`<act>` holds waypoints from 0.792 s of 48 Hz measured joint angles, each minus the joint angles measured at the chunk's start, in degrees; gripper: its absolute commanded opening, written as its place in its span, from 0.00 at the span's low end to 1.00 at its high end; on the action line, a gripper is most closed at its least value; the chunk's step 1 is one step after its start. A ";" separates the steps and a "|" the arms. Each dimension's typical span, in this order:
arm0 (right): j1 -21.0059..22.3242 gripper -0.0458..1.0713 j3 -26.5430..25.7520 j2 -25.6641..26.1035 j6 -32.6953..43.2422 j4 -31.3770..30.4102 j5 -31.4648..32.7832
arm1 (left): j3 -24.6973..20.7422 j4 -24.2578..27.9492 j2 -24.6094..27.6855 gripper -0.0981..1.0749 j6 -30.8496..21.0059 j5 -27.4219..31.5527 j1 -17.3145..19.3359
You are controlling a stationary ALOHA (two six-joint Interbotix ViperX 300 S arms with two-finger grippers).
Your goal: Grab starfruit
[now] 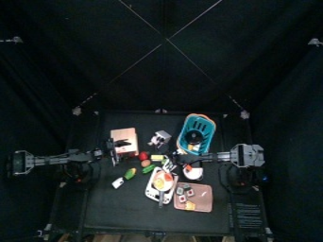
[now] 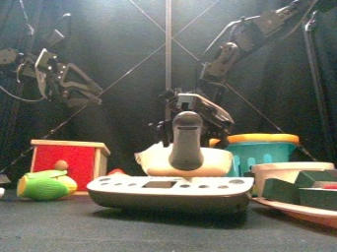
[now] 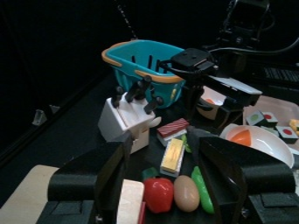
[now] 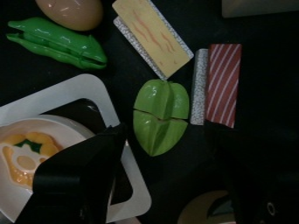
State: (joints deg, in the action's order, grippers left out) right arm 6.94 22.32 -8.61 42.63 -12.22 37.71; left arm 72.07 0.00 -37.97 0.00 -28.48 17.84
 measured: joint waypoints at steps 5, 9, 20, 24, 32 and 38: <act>0.00 0.94 0.00 -1.05 0.00 -0.09 0.00 | 0.00 0.00 0.00 0.84 0.00 0.00 0.00; 0.00 0.94 0.00 -1.76 0.09 0.00 -0.09 | 0.00 0.00 0.00 0.84 0.00 0.00 0.00; 0.18 0.94 0.44 -2.90 0.09 1.32 -0.97 | 0.09 0.00 0.00 0.84 0.09 0.00 0.00; 0.26 0.94 0.70 -3.25 0.18 2.02 -1.05 | 0.09 0.00 0.00 0.84 0.00 0.00 0.00; 0.44 0.93 1.05 -3.43 0.18 2.46 -1.93 | 0.09 0.00 0.00 0.84 0.00 0.00 0.00; 0.53 0.93 1.05 -3.52 -0.09 2.37 -2.37 | 0.09 0.00 0.00 0.84 0.00 0.00 0.00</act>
State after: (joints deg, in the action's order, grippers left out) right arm 7.47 23.38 -12.13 42.54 -9.84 35.33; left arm 72.16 0.00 -37.97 0.00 -28.48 17.84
